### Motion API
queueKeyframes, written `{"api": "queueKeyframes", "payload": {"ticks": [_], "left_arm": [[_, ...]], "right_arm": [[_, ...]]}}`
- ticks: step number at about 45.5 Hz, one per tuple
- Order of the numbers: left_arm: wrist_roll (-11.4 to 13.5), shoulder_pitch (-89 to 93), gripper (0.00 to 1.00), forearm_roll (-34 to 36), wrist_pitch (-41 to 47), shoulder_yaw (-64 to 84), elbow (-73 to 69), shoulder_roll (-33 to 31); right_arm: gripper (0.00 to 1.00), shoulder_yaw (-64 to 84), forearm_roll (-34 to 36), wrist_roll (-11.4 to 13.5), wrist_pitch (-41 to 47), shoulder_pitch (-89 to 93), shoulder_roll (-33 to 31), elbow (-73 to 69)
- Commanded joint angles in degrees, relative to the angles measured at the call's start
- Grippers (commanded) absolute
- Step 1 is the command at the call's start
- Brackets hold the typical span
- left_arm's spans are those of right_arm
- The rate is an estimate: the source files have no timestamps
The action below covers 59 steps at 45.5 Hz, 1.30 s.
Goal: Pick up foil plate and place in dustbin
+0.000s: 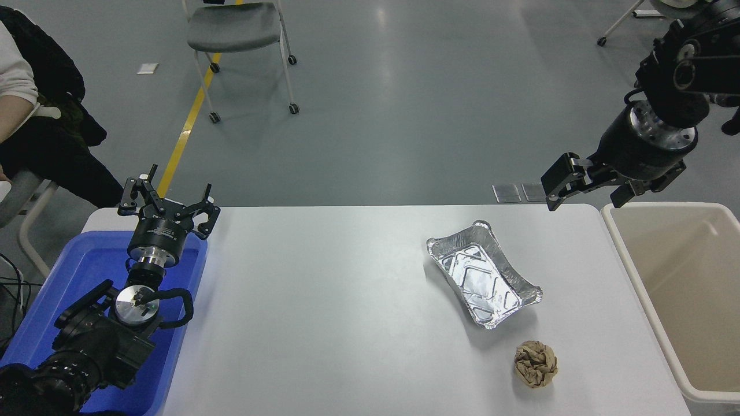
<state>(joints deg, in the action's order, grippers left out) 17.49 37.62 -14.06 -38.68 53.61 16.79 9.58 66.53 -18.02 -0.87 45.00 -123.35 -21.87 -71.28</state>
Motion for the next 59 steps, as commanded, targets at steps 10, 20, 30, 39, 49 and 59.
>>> {"api": "queueKeyframes", "payload": {"ticks": [10, 20, 30, 39, 49, 59], "left_arm": [[0.00, 0.00, 0.99, 0.00, 0.01, 0.00, 0.00, 0.00], [0.00, 0.09, 0.99, 0.00, 0.01, 0.00, 0.00, 0.00], [0.00, 0.00, 0.99, 0.00, 0.01, 0.00, 0.00, 0.00], [0.00, 0.00, 0.99, 0.00, 0.01, 0.00, 0.00, 0.00], [0.00, 0.00, 0.99, 0.00, 0.01, 0.00, 0.00, 0.00], [0.00, 0.09, 0.99, 0.00, 0.01, 0.00, 0.00, 0.00]], "right_arm": [[1.00, 0.00, 0.00, -0.01, 0.00, -0.31, -0.02, 0.00], [1.00, -0.09, 0.00, -0.01, 0.00, -0.23, -0.02, 0.17], [1.00, -1.14, 0.00, -0.01, 0.00, 0.48, 0.33, 1.23], [1.00, -1.06, 0.18, -0.01, 0.00, 1.00, 1.04, 1.58], [1.00, -1.14, 0.00, 0.08, 0.00, 2.23, 1.39, 3.43], [1.00, -1.49, 0.97, -0.01, 0.00, 5.04, 1.12, 8.95]]}}
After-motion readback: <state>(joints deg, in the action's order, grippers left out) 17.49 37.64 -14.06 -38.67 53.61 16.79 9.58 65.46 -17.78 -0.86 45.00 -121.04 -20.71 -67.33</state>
